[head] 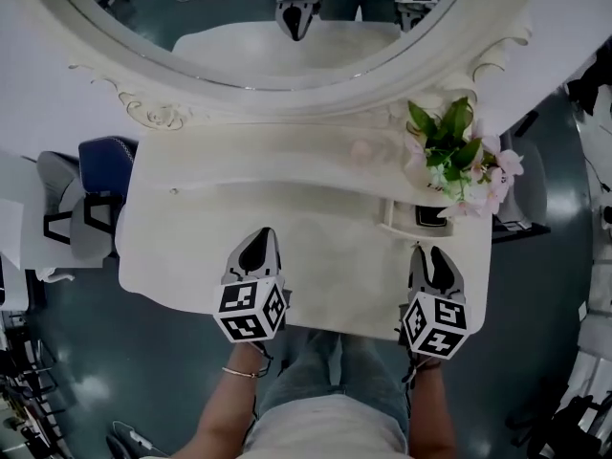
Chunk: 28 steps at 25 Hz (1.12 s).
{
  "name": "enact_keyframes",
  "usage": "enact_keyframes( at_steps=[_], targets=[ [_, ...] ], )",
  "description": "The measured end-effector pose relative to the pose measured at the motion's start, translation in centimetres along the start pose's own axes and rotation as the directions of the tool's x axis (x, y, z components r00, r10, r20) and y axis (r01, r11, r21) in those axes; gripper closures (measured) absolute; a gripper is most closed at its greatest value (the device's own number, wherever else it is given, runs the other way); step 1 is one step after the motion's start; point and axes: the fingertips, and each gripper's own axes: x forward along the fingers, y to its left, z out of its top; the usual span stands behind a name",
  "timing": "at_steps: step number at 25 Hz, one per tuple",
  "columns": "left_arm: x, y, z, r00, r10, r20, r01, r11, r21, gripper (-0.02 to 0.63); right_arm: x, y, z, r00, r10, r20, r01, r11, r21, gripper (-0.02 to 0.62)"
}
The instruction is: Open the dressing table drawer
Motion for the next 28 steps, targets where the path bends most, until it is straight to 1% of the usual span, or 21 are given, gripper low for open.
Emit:
enact_keyframes(
  at_steps=[3, 5, 7, 11, 14, 17, 18, 22, 25, 28],
  targets=[
    [0.0, -0.8, 1.9, 0.999, -0.019, 0.032, 0.019, 1.000, 0.007, 0.586, -1.3, -0.5, 2.0, 0.999, -0.009, 0.047, 0.009, 1.000, 0.011, 0.479],
    [0.0, -1.4, 3.3, 0.998, -0.035, 0.056, 0.034, 0.999, 0.021, 0.586, -2.4, -0.9, 3.6, 0.997, -0.003, 0.082, -0.001, 0.999, 0.047, 0.497],
    [-0.1, -2.0, 4.6, 0.995, -0.053, 0.080, 0.050, 0.998, 0.034, 0.586, -3.7, -1.2, 5.3, 0.992, 0.007, 0.123, -0.018, 0.996, 0.091, 0.495],
    [-0.3, -3.6, 7.4, 0.987, -0.102, 0.127, 0.095, 0.994, 0.060, 0.586, -7.0, -2.3, 9.6, 0.971, -0.031, 0.237, 0.003, 0.993, 0.119, 0.538],
    [-0.5, -5.3, 9.8, 0.974, -0.157, 0.164, 0.144, 0.986, 0.085, 0.586, -9.8, -3.6, 13.0, 0.938, -0.085, 0.335, 0.039, 0.989, 0.142, 0.560],
    [-0.9, -7.4, 12.9, 0.952, -0.216, 0.216, 0.193, 0.974, 0.119, 0.586, -12.3, -5.1, 15.8, 0.895, -0.141, 0.424, 0.078, 0.984, 0.163, 0.586],
    [-1.1, -8.1, 14.1, 0.943, -0.233, 0.236, 0.207, 0.970, 0.130, 0.586, -13.0, -5.6, 16.6, 0.881, -0.157, 0.446, 0.091, 0.982, 0.166, 0.586],
    [-2.1, -10.8, 18.8, 0.900, -0.301, 0.316, 0.259, 0.951, 0.168, 0.586, -15.8, -7.9, 19.1, 0.827, -0.210, 0.521, 0.120, 0.972, 0.200, 0.588],
    [-2.9, -12.3, 21.8, 0.868, -0.337, 0.364, 0.276, 0.938, 0.211, 0.586, -17.7, -9.7, 20.3, 0.786, -0.245, 0.567, 0.132, 0.963, 0.235, 0.588],
    [-3.6, -13.3, 24.0, 0.845, -0.357, 0.398, 0.285, 0.930, 0.230, 0.586, -19.2, -11.8, 20.5, 0.759, -0.303, 0.576, 0.191, 0.950, 0.248, 0.588]
  ],
)
